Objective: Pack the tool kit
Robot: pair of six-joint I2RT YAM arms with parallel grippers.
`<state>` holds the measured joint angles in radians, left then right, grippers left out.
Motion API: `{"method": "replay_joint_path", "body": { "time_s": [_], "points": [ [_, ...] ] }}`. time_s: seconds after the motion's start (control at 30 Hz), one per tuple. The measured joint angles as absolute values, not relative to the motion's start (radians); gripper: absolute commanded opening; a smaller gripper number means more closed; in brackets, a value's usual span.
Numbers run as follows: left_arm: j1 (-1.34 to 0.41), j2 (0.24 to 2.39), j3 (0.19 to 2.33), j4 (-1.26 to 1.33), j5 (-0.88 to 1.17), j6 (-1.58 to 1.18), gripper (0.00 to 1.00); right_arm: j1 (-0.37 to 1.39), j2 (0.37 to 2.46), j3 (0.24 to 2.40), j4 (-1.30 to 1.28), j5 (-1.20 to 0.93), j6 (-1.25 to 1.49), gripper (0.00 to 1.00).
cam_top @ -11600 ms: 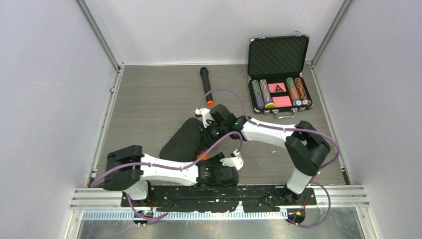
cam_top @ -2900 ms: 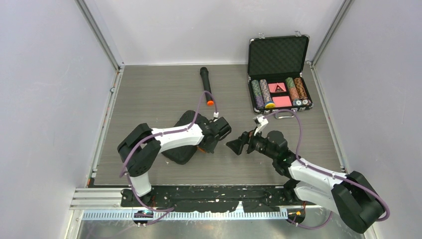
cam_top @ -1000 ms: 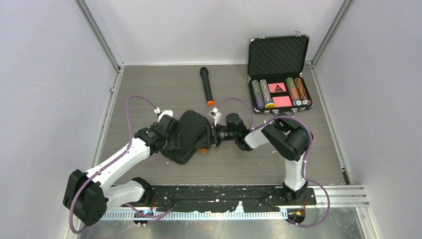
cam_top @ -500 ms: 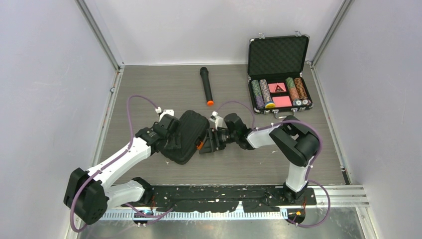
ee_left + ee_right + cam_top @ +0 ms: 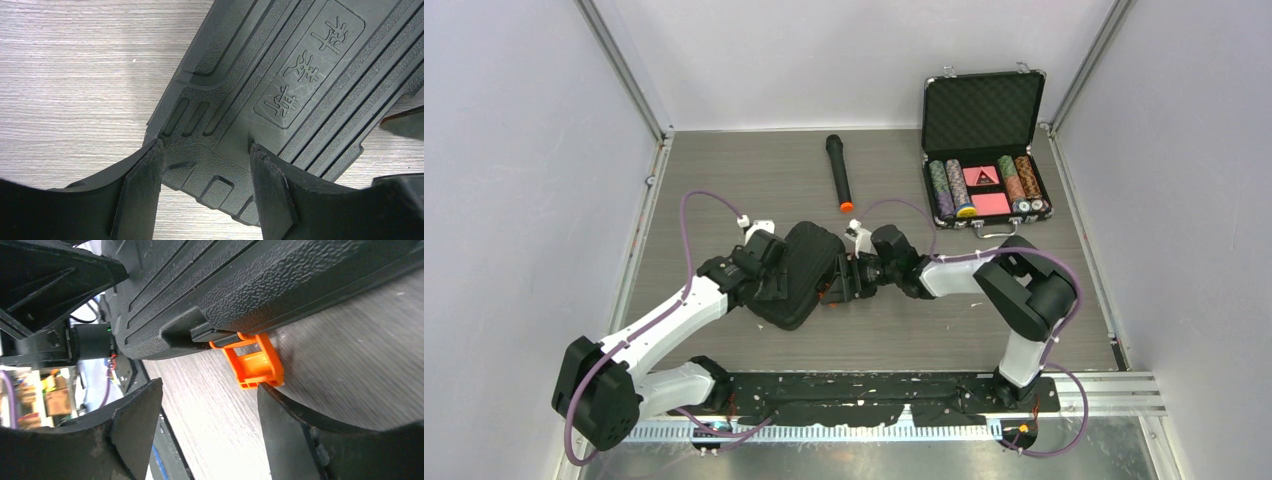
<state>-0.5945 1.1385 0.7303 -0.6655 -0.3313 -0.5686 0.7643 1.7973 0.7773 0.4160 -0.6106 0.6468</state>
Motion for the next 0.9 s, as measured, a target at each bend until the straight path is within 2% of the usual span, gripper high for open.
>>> {"method": "replay_joint_path", "body": {
  "time_s": [0.17,0.4,0.63,0.9],
  "points": [
    [-0.595,1.134,0.73,-0.665,-0.333,-0.569,0.61,0.764,1.711,0.777,0.345,-0.497,0.525,0.92],
    [-0.596,1.135,0.73,-0.665,-0.333,-0.569,0.61,0.764,1.752,0.827,0.345,-0.477,0.414,0.97],
    [-0.596,1.14,0.73,-0.664,-0.333,-0.569,0.6,0.764,1.851,0.855,0.427,-0.578,0.406,0.95],
    [-0.595,1.141,0.729,-0.664,-0.333,-0.567,0.59,0.771,1.868,0.84,0.481,-0.634,0.492,0.81]
  ]
}}
